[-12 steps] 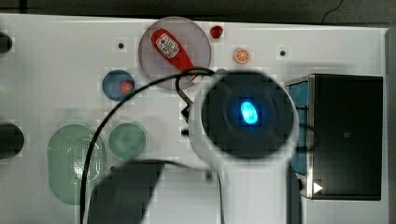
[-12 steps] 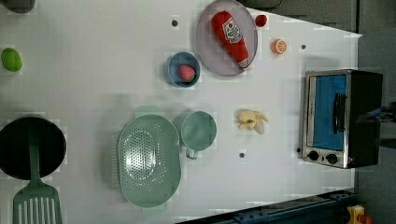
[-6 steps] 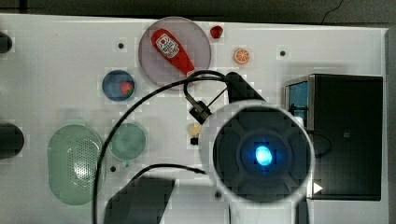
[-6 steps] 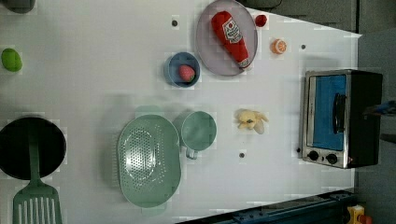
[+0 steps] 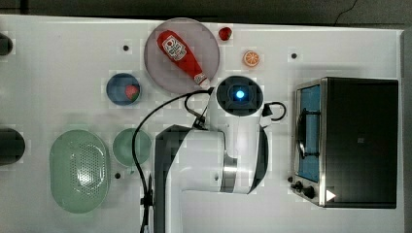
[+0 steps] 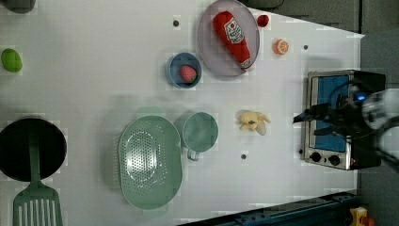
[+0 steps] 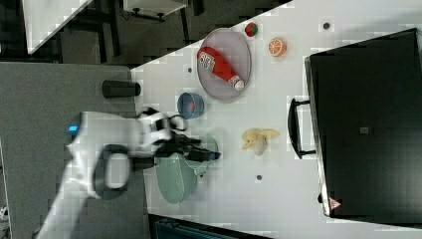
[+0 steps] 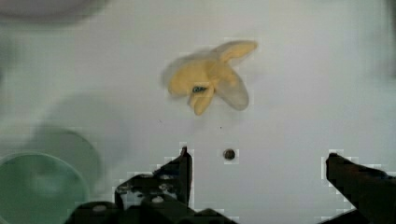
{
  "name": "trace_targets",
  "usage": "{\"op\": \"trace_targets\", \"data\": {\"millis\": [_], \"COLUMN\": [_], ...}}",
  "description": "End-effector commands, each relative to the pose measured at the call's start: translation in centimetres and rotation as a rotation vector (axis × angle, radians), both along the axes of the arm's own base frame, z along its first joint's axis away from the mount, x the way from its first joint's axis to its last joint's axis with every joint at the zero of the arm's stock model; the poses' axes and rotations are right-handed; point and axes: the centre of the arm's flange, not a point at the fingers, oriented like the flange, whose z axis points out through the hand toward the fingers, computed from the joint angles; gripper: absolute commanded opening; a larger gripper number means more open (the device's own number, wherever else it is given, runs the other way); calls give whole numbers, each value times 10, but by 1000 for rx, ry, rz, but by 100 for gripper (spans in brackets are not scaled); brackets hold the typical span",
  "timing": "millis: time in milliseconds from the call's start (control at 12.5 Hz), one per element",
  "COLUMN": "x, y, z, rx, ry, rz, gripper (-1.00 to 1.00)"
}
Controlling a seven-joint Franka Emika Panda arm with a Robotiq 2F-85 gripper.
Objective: Pick Banana and place it in mug.
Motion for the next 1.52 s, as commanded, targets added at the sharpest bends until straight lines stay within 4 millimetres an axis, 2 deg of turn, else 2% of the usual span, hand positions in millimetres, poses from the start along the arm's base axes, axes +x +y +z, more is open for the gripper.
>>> {"op": "trace_targets", "data": {"millis": [80, 640, 960, 1280, 1360, 1520], "x": [-5, -13, -20, -20, -21, -19], "y": [2, 0, -5, -5, -5, -6], "z": [-24, -136, -186, -208, -210, -209], "rx": [48, 94, 100, 84, 85, 82], "ry": [-41, -119, -105, -139, -136, -141], "rz": [313, 655, 682, 686, 684, 683], "gripper": [100, 100, 100, 100, 93, 43]}}
